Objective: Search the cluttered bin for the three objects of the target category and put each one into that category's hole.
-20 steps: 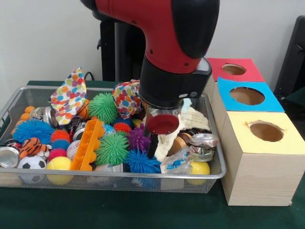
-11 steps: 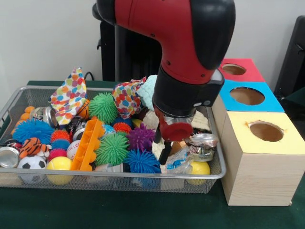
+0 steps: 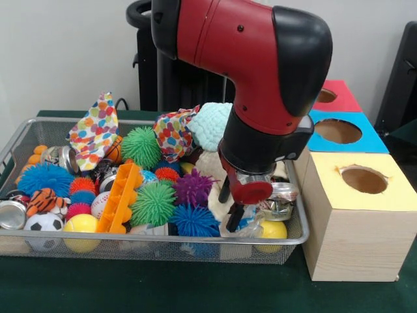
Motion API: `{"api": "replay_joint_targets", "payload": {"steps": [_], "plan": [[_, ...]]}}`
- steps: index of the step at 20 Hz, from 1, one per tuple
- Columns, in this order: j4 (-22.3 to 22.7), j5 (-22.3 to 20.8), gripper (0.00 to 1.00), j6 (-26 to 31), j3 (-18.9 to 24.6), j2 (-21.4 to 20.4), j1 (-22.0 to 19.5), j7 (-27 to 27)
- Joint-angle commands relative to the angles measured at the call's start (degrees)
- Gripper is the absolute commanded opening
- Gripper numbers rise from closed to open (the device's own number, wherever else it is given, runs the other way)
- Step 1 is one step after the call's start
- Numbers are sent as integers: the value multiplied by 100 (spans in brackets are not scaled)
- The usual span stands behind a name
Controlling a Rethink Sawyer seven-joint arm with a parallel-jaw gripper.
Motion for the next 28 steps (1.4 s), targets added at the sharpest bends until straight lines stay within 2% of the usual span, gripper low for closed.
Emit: {"api": "replay_joint_targets", "payload": {"steps": [1,16,28], "plan": [[293,-57,100,-464,657,202,10,404],[22,13,100,-257,482,389,293,738],[144,100,100,-179,658,223,241,588]]}}
